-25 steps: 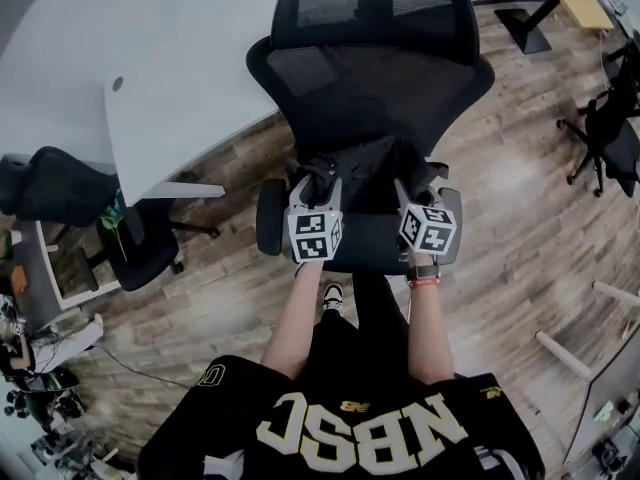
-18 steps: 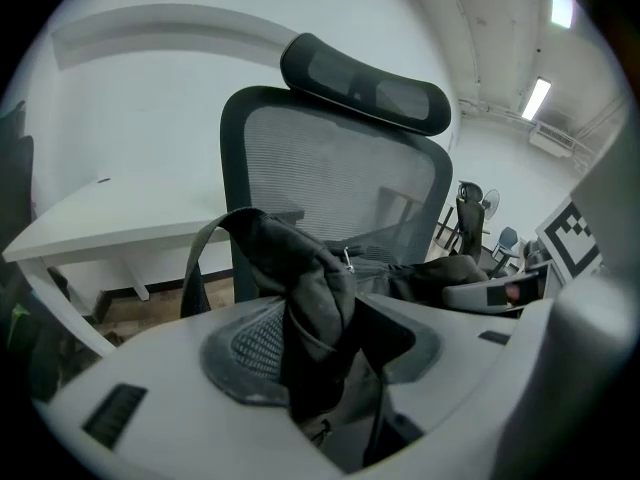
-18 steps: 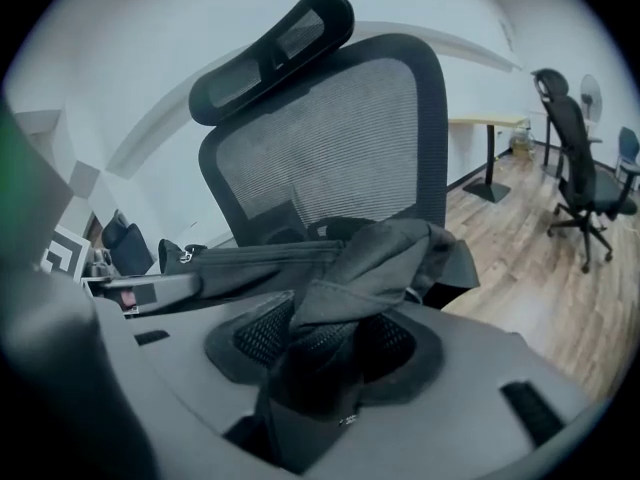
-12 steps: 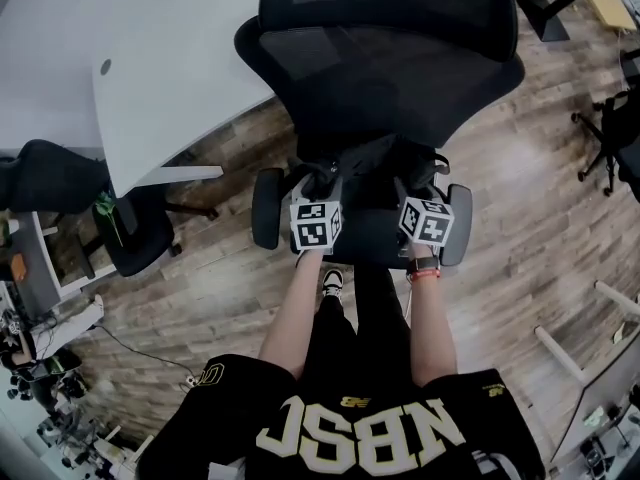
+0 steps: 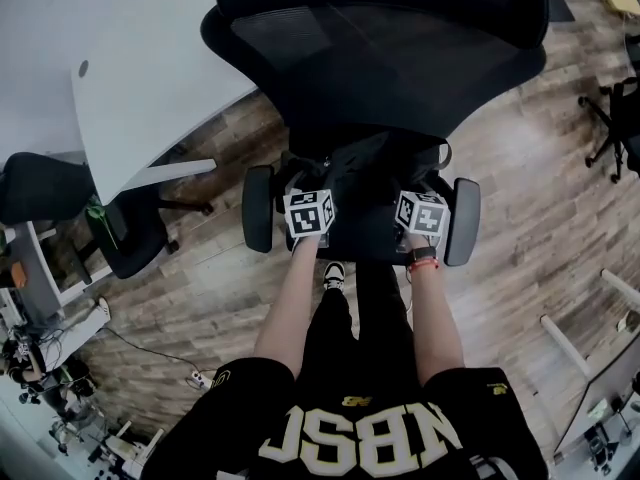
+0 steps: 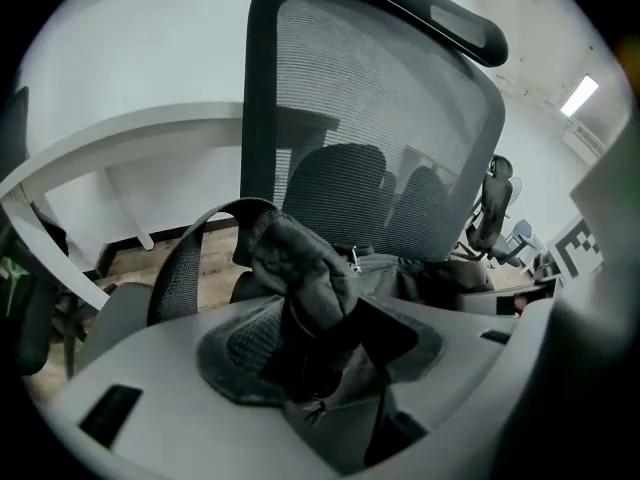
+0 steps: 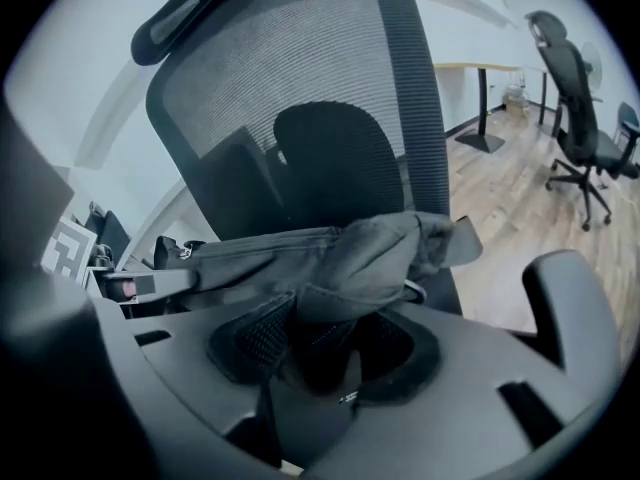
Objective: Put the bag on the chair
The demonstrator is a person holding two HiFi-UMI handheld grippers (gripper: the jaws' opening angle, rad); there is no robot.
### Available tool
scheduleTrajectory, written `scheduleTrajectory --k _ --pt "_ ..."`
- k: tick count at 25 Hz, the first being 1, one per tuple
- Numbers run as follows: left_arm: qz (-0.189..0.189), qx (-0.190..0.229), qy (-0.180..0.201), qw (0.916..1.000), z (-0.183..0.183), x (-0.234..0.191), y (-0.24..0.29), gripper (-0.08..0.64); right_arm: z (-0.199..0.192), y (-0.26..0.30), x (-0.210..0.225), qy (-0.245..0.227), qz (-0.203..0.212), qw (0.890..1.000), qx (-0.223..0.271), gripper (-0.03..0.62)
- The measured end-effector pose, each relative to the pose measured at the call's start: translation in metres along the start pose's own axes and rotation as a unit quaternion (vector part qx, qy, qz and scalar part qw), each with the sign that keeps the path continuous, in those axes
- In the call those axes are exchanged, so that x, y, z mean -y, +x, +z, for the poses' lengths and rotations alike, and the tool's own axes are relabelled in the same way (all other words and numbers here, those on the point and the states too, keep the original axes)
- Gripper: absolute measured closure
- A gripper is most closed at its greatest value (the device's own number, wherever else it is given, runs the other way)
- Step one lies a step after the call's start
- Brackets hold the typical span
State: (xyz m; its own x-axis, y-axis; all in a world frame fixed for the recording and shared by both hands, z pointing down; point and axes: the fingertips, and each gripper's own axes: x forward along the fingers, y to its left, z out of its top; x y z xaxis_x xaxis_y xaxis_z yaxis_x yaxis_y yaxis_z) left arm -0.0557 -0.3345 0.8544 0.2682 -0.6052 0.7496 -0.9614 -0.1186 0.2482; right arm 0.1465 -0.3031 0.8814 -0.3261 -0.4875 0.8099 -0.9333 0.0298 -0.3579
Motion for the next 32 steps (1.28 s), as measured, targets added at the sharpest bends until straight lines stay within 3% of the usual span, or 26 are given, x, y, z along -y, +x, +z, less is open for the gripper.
scheduleTrajectory --k 4,10,16,19,21,26,32 --pt "0.02 0.003 0.006 0.9998 -0.011 -0.012 0.023 0.325 -0.013 0.021 0.011 -0.01 -0.008 1.0 -0.015 0.413" --pt "0.057 0.044 0.022 0.9971 -0.006 -0.046 0.054 0.325 -0.024 0.054 0.042 -0.019 -0.018 1.0 -0.012 0.391" --pt "0.034 0.034 0.058 0.9972 -0.003 -0.05 0.085 0.327 -0.029 0.074 0.058 -0.027 -0.032 0.999 -0.024 0.378" --pt "0.024 0.023 0.055 0.9979 -0.004 -0.049 0.096 0.327 -0.022 0.078 0.062 -0.017 -0.03 0.999 -0.019 0.293" --pt "0.019 0.018 0.045 0.9987 -0.006 -0.05 0.101 0.288 -0.012 0.073 0.069 0.007 -0.033 0.999 0.005 0.229" --pt "0.013 0.025 0.029 0.9992 -0.006 -0.049 0.088 0.253 -0.004 0.054 0.087 0.015 -0.061 0.998 0.026 0.213" --pt "0.004 0.026 0.028 0.9993 -0.006 -0.031 0.055 0.253 0.002 0.031 0.06 0.008 -0.042 0.998 0.046 0.215"
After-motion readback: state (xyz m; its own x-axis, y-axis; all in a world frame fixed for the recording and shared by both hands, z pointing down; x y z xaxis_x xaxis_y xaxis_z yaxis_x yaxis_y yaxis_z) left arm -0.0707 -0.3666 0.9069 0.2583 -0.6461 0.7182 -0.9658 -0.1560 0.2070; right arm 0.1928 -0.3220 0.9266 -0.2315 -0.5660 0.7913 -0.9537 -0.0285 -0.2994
